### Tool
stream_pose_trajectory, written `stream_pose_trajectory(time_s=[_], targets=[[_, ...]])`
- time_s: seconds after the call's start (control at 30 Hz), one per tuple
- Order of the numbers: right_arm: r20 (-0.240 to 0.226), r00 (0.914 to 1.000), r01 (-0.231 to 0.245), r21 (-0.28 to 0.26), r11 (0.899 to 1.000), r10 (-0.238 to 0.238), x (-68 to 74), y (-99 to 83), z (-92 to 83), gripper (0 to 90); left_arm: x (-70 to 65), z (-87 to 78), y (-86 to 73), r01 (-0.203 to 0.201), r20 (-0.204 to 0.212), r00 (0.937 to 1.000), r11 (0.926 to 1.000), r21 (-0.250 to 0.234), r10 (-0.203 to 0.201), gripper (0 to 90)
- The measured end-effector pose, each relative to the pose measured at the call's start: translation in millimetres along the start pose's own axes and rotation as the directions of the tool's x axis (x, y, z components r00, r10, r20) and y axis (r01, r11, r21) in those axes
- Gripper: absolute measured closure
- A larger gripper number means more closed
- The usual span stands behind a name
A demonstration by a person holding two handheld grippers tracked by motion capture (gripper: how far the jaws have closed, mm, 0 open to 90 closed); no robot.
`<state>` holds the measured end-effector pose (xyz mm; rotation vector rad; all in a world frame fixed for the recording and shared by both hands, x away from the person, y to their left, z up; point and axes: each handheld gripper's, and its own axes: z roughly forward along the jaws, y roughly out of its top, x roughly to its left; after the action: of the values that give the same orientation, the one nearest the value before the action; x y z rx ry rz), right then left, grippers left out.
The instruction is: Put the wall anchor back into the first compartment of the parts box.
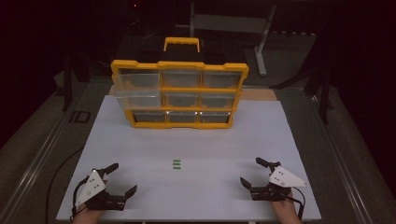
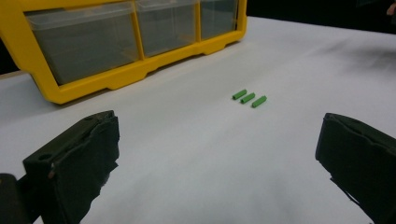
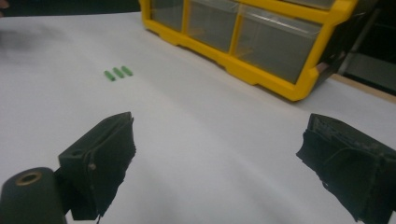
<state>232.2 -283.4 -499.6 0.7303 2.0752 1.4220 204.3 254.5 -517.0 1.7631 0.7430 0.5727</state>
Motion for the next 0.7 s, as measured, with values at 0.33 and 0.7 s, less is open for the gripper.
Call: stream_pose_trajectory(time_s=[0.33, 0.7], targets=[[0.033, 0.9995, -0.003, -0.029, 1.000, 0.004, -4.0, -1.8, -2.6, 9.4, 1.0, 0.7, -0.6, 0.014, -0.004, 0.9999, 0.9999, -0.001, -0.014, 0.0], [0.022, 0.9992, 0.034, -0.024, 0.999, -0.033, 3.8, 4.2, -0.5, 9.4, -0.9, 0.7, 8.5, 0.021, 0.017, 0.9996, 0.9986, 0.049, -0.022, 0.0]])
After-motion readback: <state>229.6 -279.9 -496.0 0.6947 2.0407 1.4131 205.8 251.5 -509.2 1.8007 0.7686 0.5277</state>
